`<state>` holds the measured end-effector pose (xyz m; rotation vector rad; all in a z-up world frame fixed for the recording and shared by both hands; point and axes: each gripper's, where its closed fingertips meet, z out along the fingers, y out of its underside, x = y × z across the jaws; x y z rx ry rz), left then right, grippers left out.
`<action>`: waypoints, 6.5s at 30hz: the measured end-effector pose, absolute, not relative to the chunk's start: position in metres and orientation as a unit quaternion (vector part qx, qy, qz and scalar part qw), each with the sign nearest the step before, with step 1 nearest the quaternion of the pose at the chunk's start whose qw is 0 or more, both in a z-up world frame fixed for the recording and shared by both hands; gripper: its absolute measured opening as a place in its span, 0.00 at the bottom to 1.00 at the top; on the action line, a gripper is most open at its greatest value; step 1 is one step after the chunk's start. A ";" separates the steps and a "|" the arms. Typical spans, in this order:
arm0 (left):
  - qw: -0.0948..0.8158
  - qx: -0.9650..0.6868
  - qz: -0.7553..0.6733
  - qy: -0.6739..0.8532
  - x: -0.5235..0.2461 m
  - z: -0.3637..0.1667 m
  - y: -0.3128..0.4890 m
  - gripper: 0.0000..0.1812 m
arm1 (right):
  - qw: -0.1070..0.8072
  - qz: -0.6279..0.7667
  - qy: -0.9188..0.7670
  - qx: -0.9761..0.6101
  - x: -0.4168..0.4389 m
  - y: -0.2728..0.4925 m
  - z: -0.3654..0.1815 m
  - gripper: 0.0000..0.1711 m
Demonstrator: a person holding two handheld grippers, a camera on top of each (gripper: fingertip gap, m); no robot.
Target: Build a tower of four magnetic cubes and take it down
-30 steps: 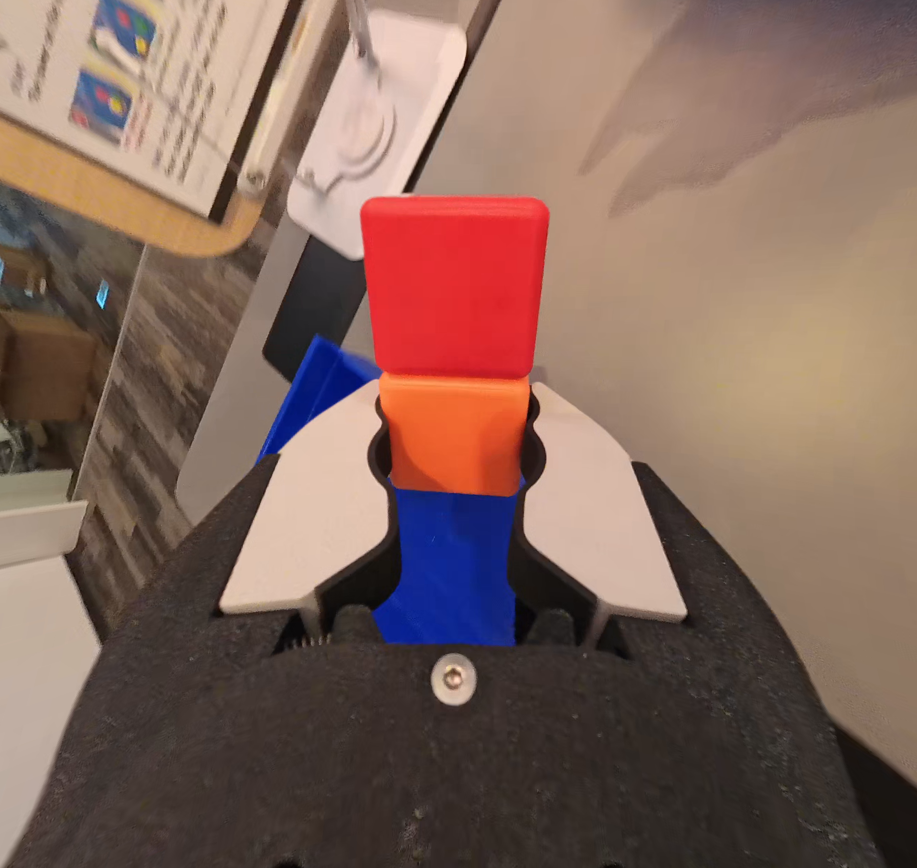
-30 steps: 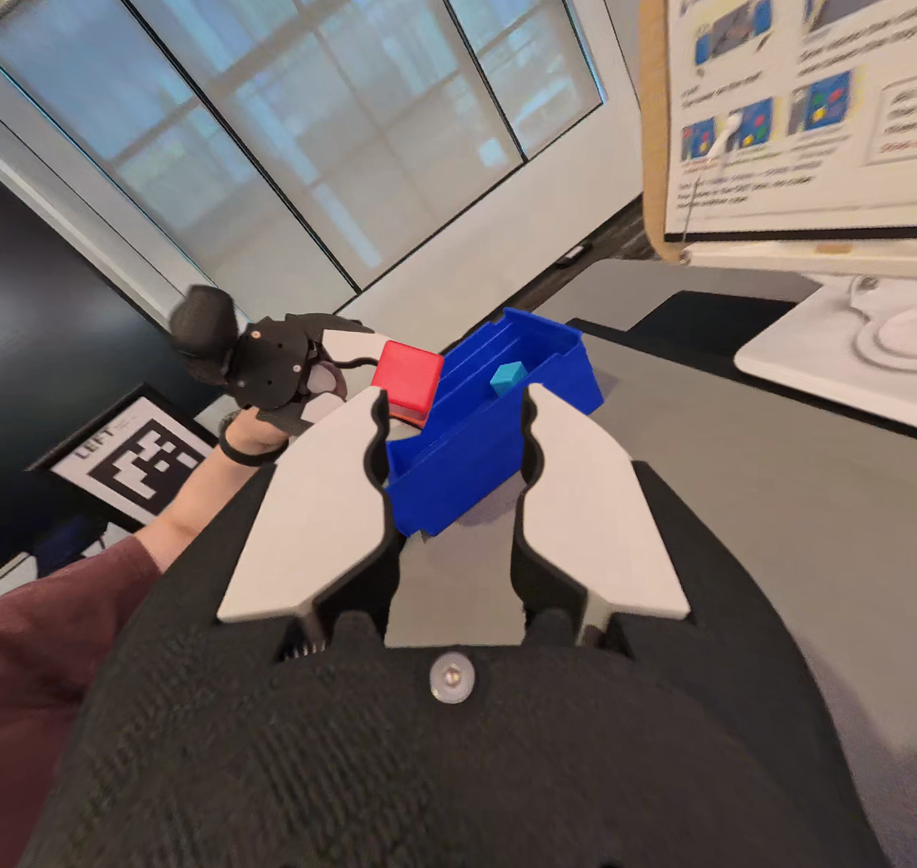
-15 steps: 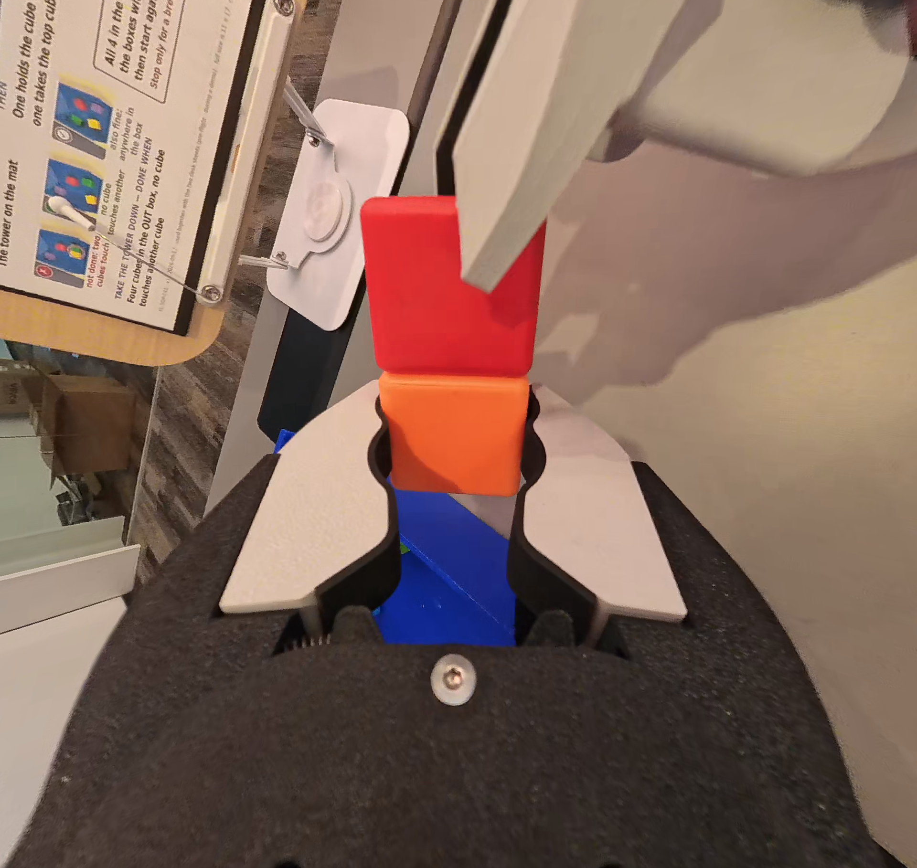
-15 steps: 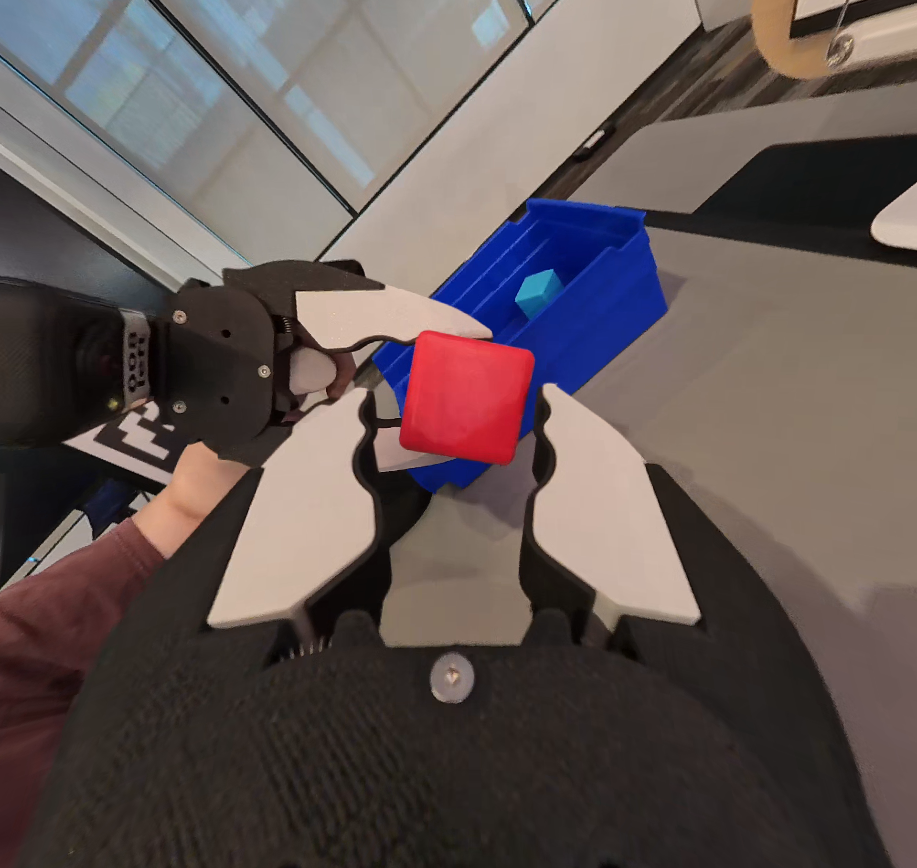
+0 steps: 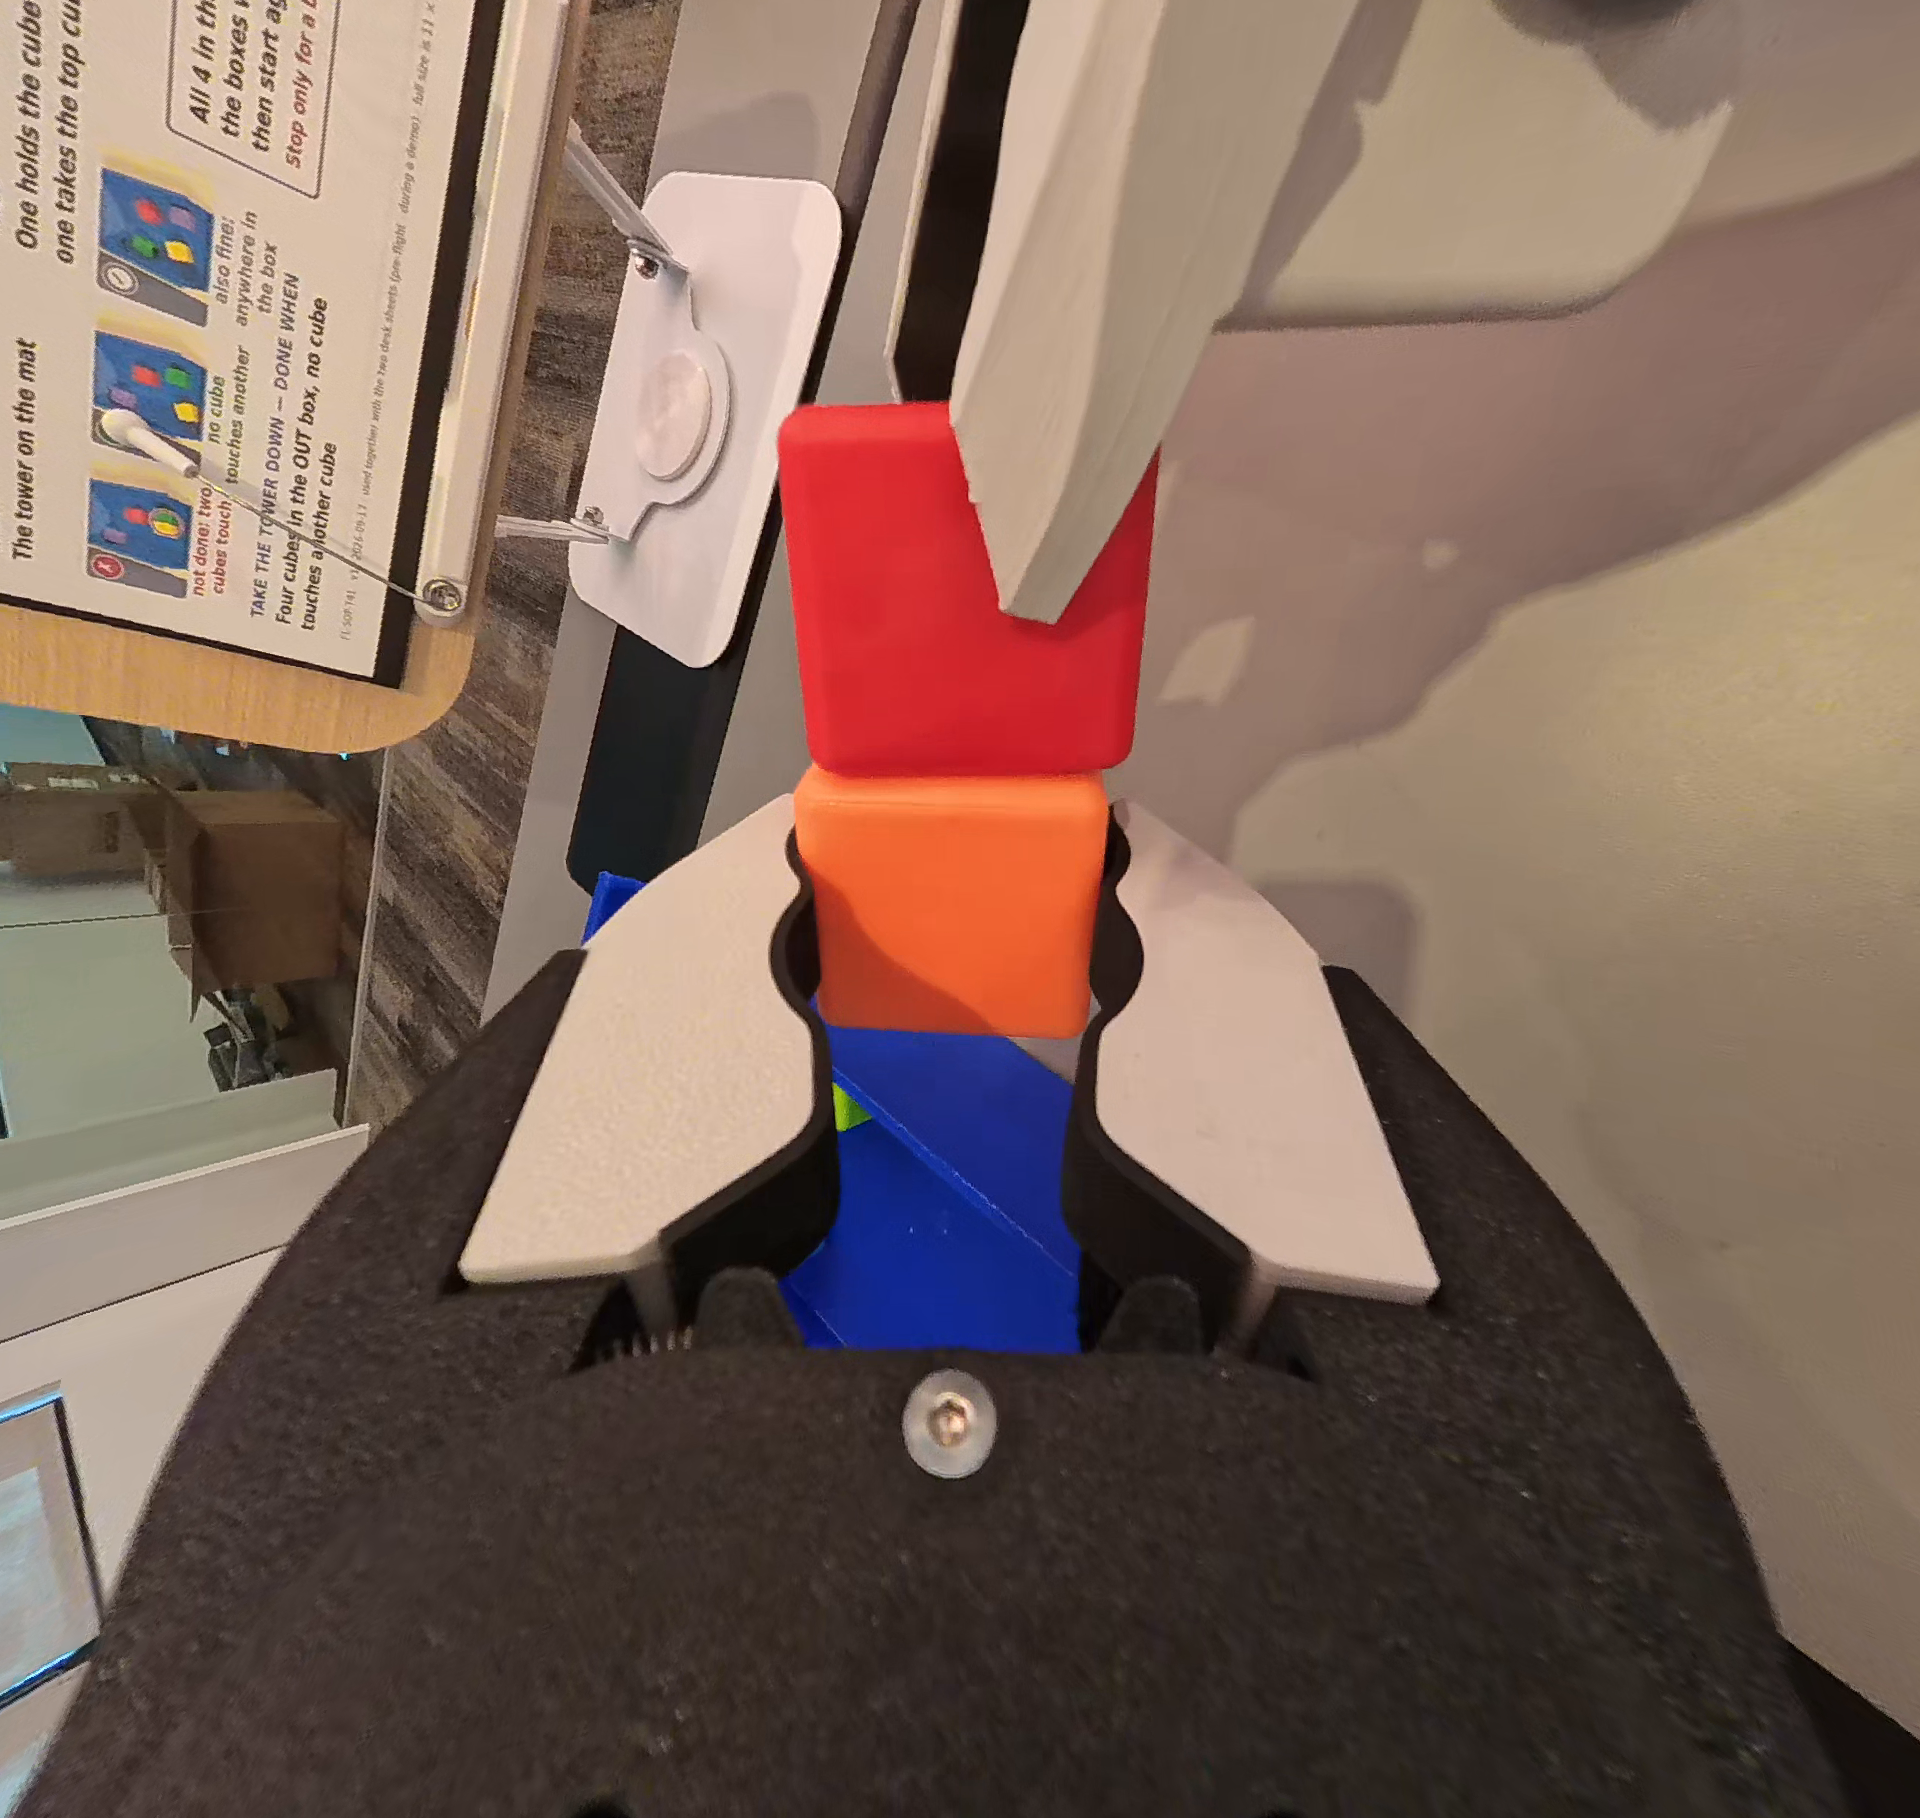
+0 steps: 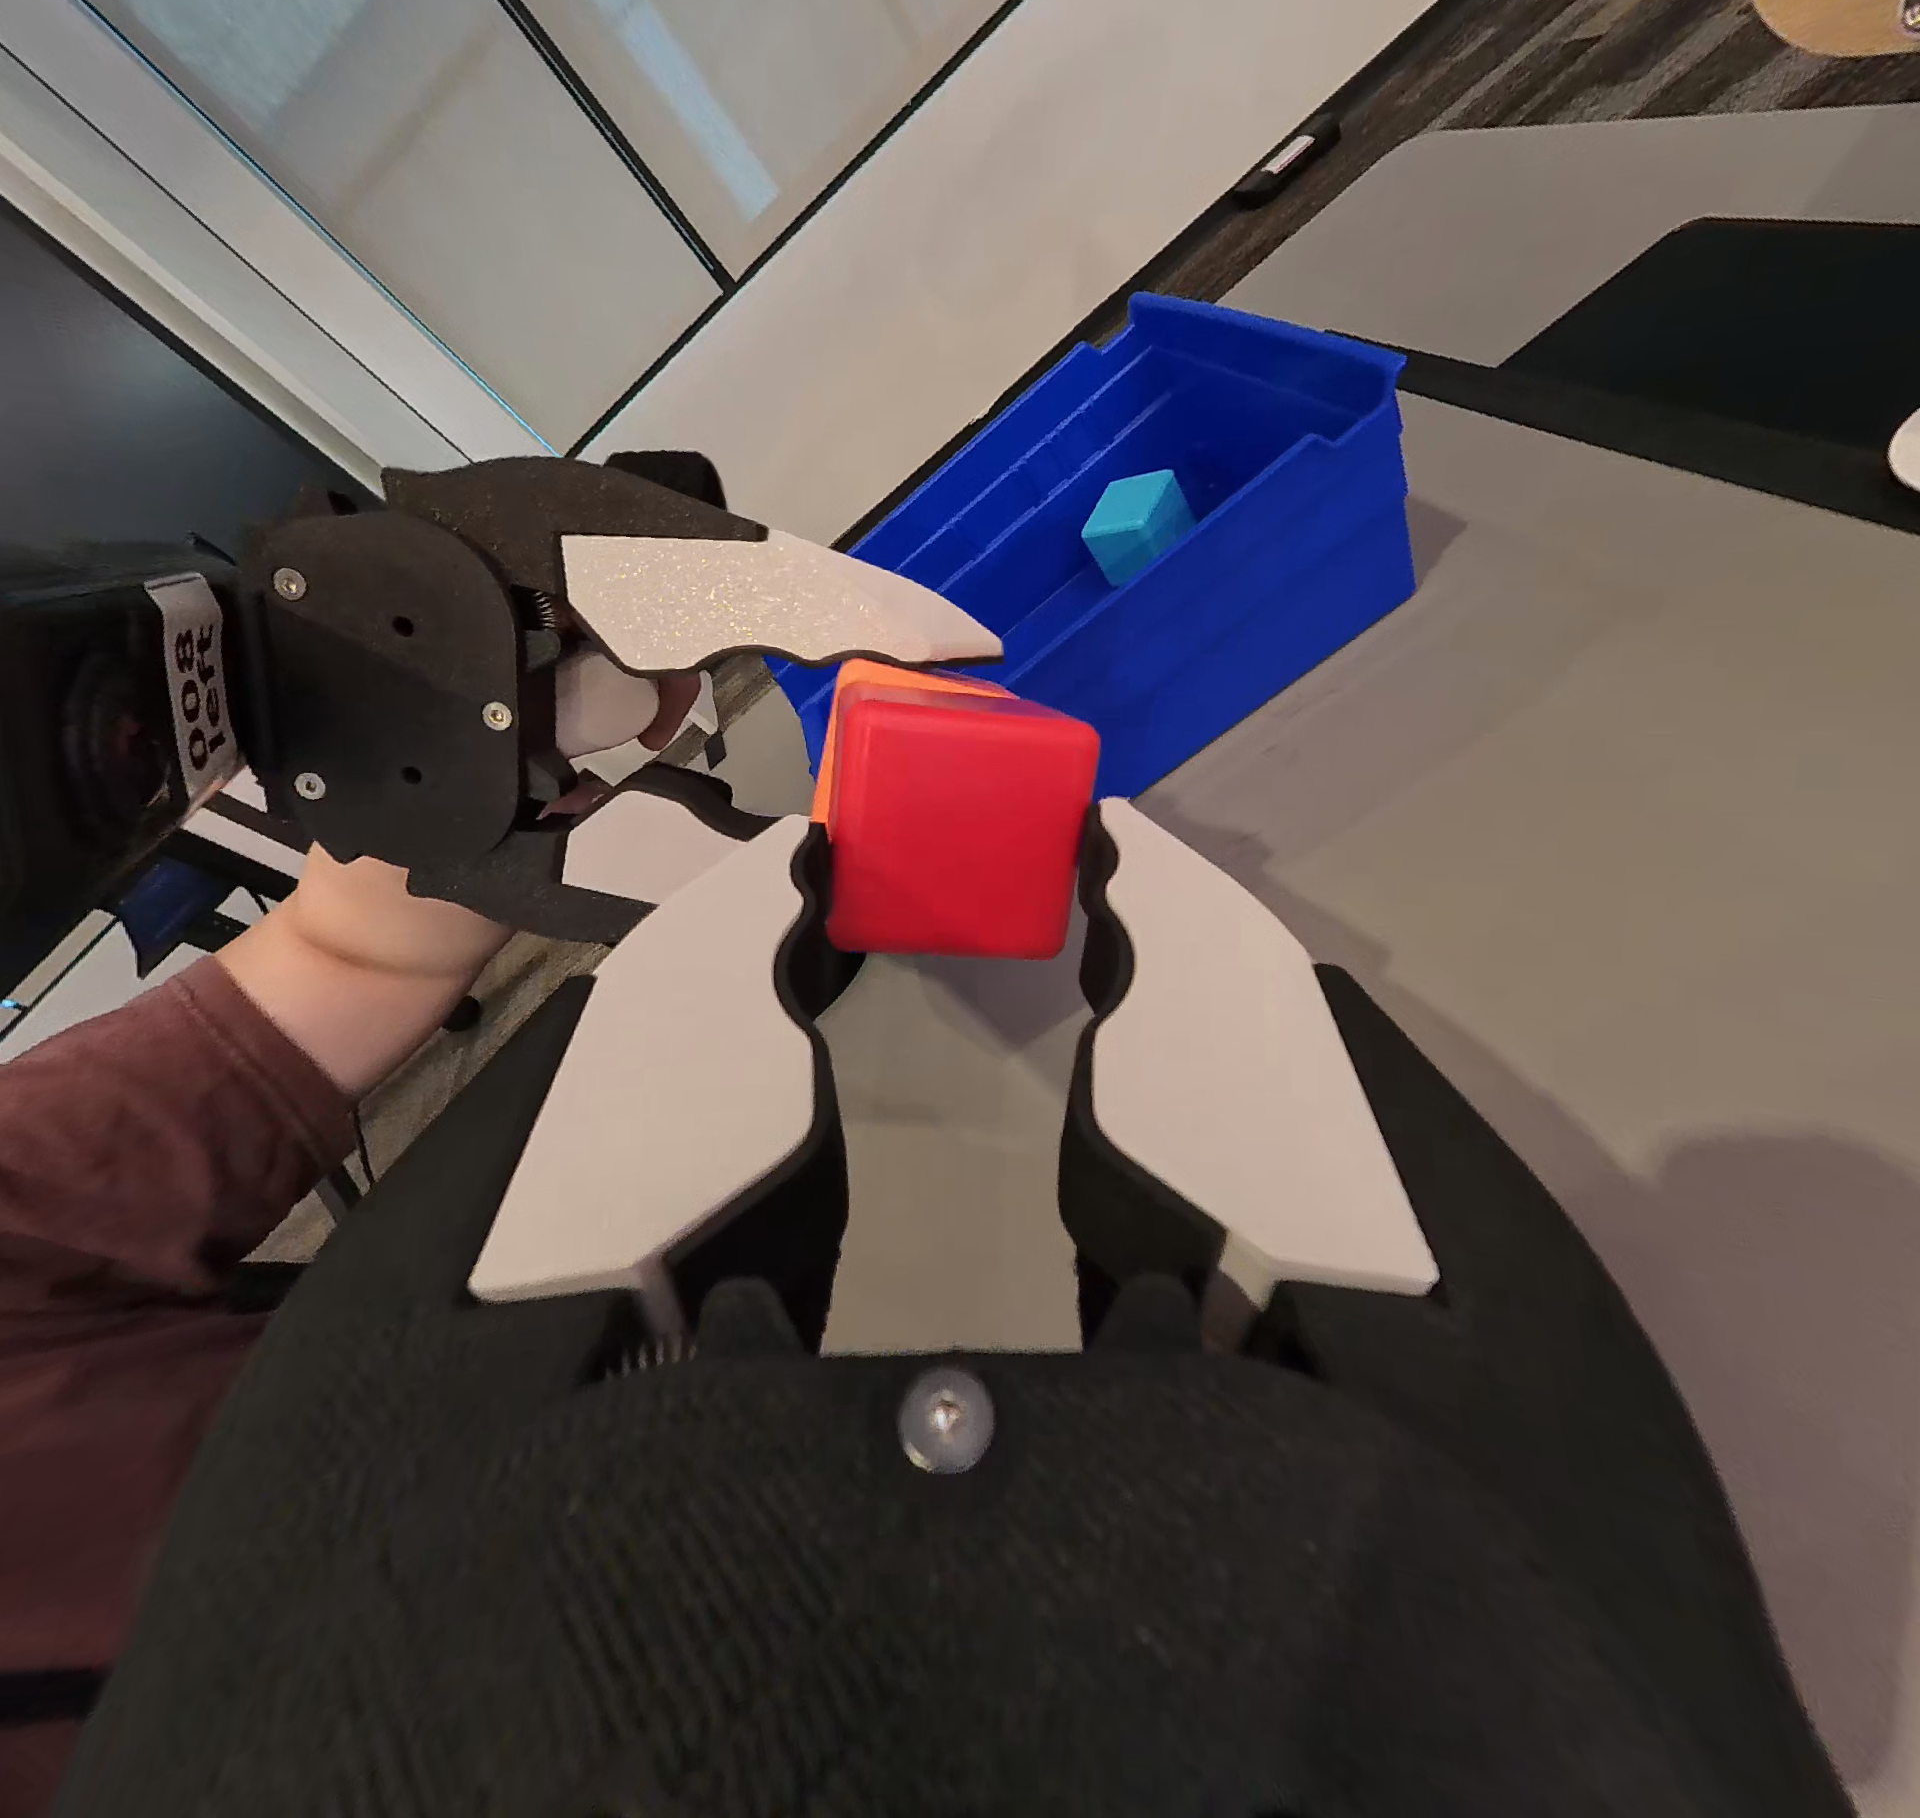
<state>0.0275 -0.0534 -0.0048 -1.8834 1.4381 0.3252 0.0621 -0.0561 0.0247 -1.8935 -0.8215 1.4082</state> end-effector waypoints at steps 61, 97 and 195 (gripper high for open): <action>0.283 -0.936 0.051 0.205 -0.193 -0.022 -0.073 0.52 | 0.205 0.083 -0.609 -0.762 0.099 -0.008 -0.134 0.28; 0.105 -0.967 0.094 0.212 -0.226 -0.131 -0.078 0.43 | 0.516 0.220 -0.419 -0.714 0.326 -0.050 0.084 0.37; 0.150 -0.843 0.001 0.516 -0.138 -0.132 0.043 0.33 | 0.395 0.222 -0.475 -0.755 0.315 -0.033 0.018 0.33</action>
